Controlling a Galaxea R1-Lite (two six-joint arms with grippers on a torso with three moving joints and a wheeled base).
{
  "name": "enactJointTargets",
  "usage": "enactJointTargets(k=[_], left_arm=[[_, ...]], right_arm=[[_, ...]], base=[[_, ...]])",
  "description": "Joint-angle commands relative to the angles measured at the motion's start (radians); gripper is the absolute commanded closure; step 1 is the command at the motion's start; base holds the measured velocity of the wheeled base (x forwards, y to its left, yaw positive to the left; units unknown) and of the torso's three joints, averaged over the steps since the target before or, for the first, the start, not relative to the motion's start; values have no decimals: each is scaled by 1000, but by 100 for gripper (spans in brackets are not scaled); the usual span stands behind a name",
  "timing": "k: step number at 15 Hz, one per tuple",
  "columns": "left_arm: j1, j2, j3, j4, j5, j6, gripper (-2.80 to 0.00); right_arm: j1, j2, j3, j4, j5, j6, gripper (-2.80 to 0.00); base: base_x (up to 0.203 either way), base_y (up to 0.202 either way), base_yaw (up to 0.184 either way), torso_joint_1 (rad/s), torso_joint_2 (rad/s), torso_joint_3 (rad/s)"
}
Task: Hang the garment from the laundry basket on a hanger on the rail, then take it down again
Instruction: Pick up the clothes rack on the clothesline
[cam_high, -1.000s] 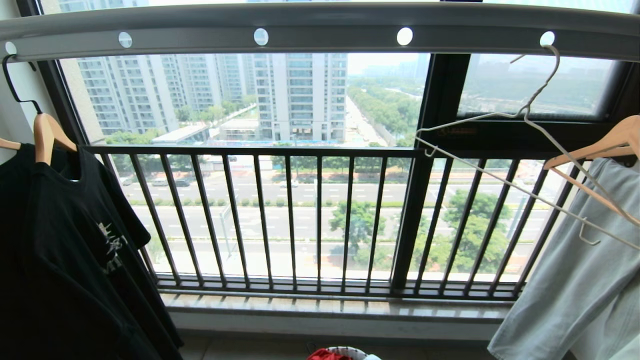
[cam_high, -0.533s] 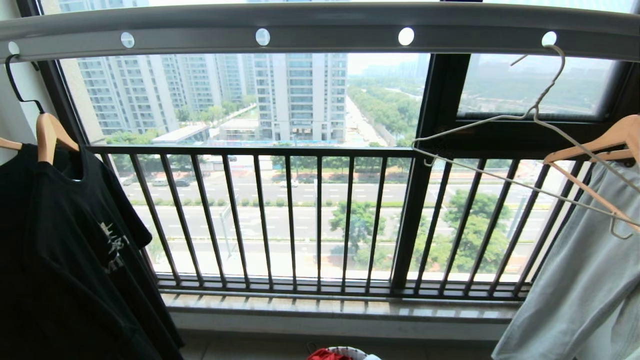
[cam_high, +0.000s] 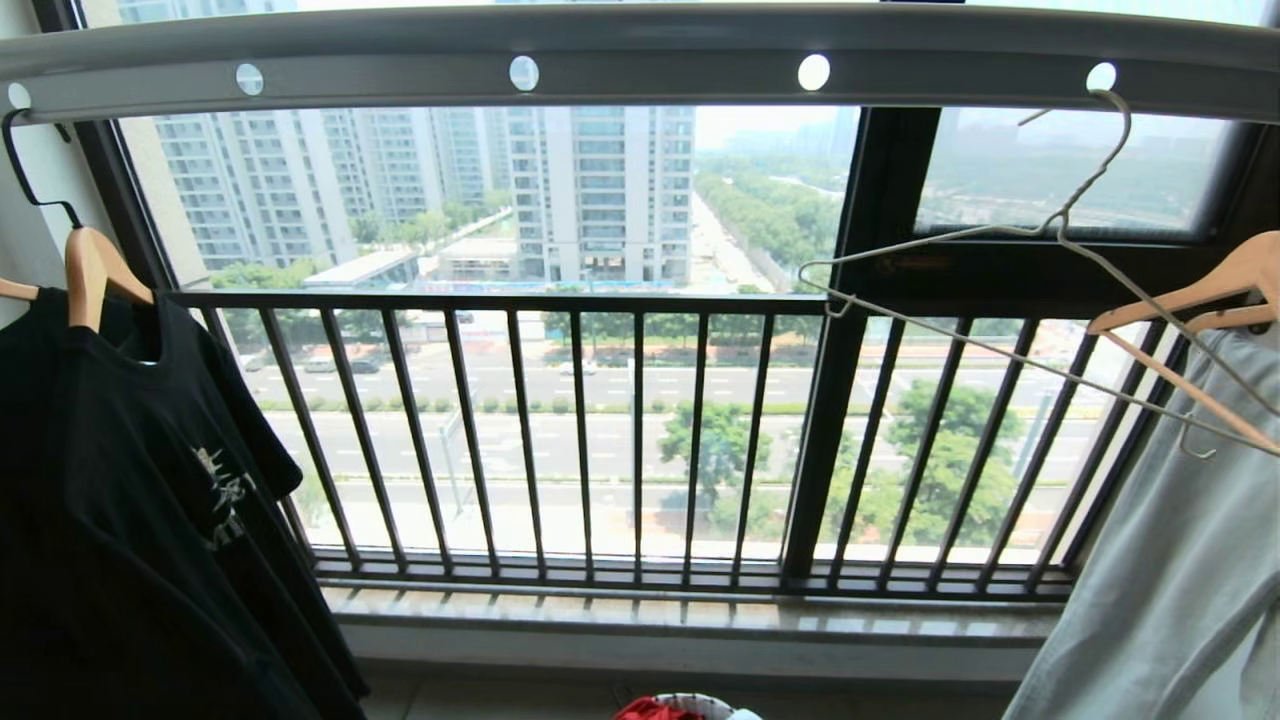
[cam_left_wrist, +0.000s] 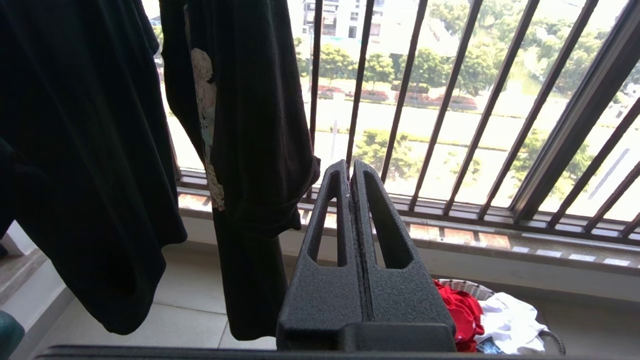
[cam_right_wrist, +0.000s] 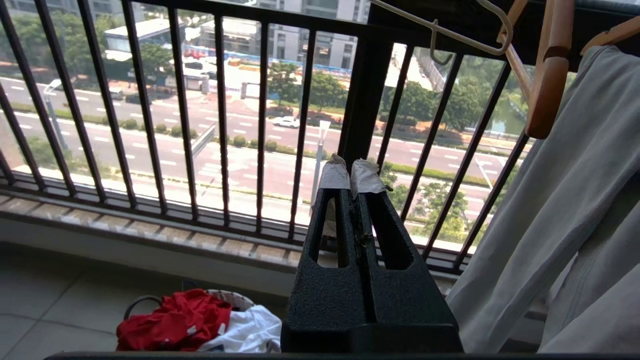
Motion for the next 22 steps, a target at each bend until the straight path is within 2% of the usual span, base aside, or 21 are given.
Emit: enactJointTargets(k=[1,3,9,11,13,15,16,19,22], left_arm=[[0,1,0,0,1,-1,0],[0,1,0,0,1,-1,0],[0,1,0,0,1,-1,0],[1,1,0,0,1,-1,0],[0,1,0,0,1,-1,0],[0,1,0,0,1,-1,0],[2,1,0,0,1,-1,0],[0,1,0,0,1,-1,0],[2,1,0,0,1,-1,0]], right_arm=[[1,189,-192,44,5,-1,0],[0,313,-393,148,-2,0,0],[-2,721,-1047,598,-24,-4,0],[-2,850,-1203,742,-23,-20,0],[-1,944,-1285,844,-11,-101,0],[-1,1023,-1332,884,-5,-169,0],[0,1056,-1353,889,-2,-188,-280],[2,1141,-1439,892,79,-244,-280],[-26,1231,-1497,882,102,-338,-280]], base=[[0,0,0,0,0,0],[0,0,0,0,0,0],[0,0,0,0,0,0],[0,0,0,0,0,0],[0,0,0,0,0,0],[0,0,0,0,0,0],[0,0,0,0,0,0],[0,0,0,0,0,0],[0,0,0,0,0,0]])
